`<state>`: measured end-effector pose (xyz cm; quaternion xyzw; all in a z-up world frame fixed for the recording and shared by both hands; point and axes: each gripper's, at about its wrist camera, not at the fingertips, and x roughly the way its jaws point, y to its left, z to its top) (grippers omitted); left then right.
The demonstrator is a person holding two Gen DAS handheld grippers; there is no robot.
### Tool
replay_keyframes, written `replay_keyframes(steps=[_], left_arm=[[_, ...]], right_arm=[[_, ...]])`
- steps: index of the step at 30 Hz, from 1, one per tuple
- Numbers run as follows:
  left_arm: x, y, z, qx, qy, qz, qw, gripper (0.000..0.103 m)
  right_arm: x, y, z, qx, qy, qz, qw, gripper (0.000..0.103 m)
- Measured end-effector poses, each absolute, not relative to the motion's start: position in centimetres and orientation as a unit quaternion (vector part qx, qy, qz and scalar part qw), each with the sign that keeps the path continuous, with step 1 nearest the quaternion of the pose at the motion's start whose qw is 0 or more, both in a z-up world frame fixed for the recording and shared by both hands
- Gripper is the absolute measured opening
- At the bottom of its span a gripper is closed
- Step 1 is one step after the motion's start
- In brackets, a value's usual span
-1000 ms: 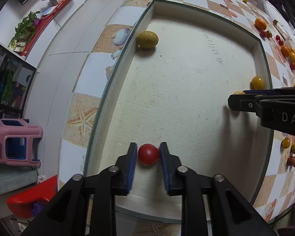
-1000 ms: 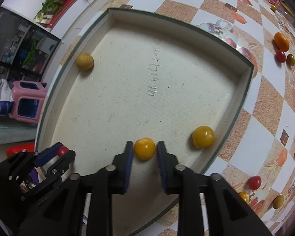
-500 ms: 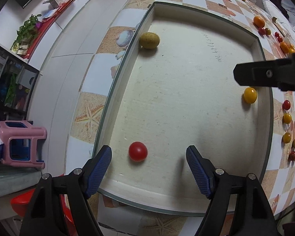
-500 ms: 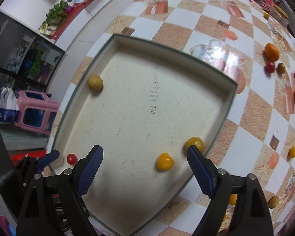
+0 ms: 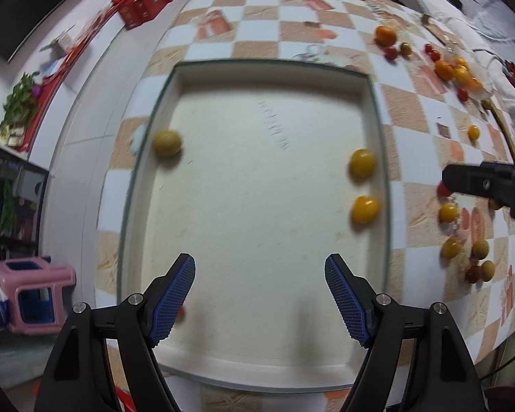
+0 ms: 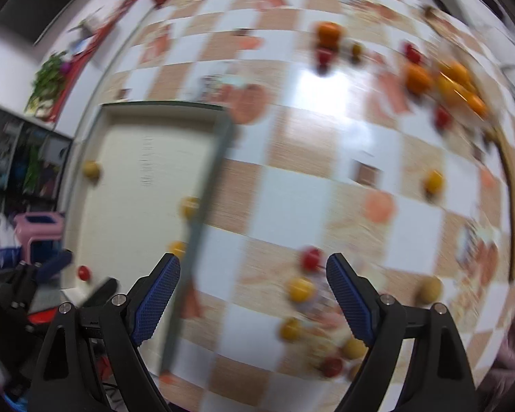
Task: Organize fruits
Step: 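Grasp a red cherry tomato with left tool while right tool grasps a yellow-green round fruit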
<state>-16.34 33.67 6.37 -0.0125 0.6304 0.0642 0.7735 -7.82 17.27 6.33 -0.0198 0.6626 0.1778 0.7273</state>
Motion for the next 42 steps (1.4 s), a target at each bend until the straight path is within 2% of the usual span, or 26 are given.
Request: replay_keyframes(steps=[11,19,31,32,34,36,39,42], left_arm=[[-12.9,25.8,8.3,0.020,0.614,-0.020,0.788,0.079],[-10.2,20.8,5.8,0.031,0.634,-0.055,0.770,0.079],[-7.2,17.9,1.8,0.052,0.659,-0.060,0.748,0.079],[-7.1,17.7,1.5,0.055,0.661,-0.060,0.746,0.079],[-7.1,17.5,0.9,0.058,0.665,-0.059,0.742,0.071],[-7.0,17.4,0.8,0.060,0.666,-0.058,0.741,0.068],[-6.9,17.3,0.7,0.064,0.666,-0.058,0.741,0.067],[-6.9,16.9,0.8,0.065,0.666,-0.064,0.741,0.059]], right_arm=[[-9.7,4.9,4.3,0.028,0.688,0.062,0.723,0.089],[-10.2,1.9,3.0,0.040,0.694,0.044,0.718,0.089],[-9.5,0.2,2.2,0.023,0.683,0.062,0.727,0.089],[-9.4,0.2,2.0,0.020,0.682,0.066,0.728,0.088],[-8.8,0.7,1.8,0.017,0.681,0.071,0.729,0.082],[-8.4,1.3,1.4,0.013,0.680,0.078,0.729,0.071],[-7.9,2.1,1.1,0.004,0.676,0.084,0.732,0.068],[-7.2,3.1,1.1,-0.002,0.672,0.088,0.735,0.062]])
